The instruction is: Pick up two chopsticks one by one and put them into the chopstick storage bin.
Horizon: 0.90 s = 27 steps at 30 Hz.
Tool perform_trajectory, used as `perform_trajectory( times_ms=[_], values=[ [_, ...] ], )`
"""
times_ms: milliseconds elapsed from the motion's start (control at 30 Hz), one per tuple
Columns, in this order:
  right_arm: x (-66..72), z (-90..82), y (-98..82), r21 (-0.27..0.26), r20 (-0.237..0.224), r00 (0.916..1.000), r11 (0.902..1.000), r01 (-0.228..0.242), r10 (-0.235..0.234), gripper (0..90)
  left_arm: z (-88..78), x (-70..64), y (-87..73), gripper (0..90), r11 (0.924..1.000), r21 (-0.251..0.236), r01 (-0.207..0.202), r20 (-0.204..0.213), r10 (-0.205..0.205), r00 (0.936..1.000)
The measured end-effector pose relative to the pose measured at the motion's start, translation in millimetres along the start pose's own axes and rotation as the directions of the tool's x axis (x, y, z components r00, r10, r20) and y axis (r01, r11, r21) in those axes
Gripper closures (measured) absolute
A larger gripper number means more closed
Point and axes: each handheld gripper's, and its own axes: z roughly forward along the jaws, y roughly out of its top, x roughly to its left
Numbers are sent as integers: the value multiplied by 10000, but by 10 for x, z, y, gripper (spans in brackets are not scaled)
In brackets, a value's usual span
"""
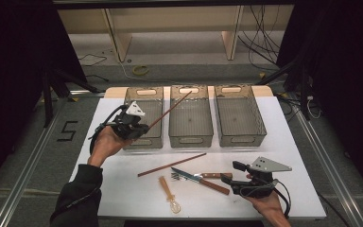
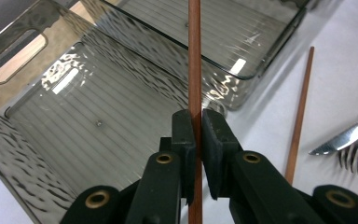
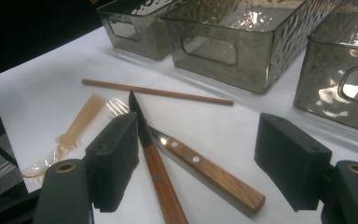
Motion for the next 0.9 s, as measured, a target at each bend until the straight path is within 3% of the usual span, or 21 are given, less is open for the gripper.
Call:
perform_trajectory(
  times_ms=[233, 533, 900],
  values=[
    [0, 1, -1, 19, -3, 10000, 10000, -1, 1, 309, 22, 179, 50, 836, 9990, 148, 419, -284, -415, 9987],
    [2, 3, -1, 38, -23, 10000, 10000, -13, 13, 309, 88, 470, 30, 836, 9912, 192, 1310, -568, -1297, 9899],
    [0, 2, -1, 34, -28, 10000, 10000, -26, 26, 309, 173, 595, -49, 836, 9804, 208, 1961, -697, -1943, 9785]
  ],
)
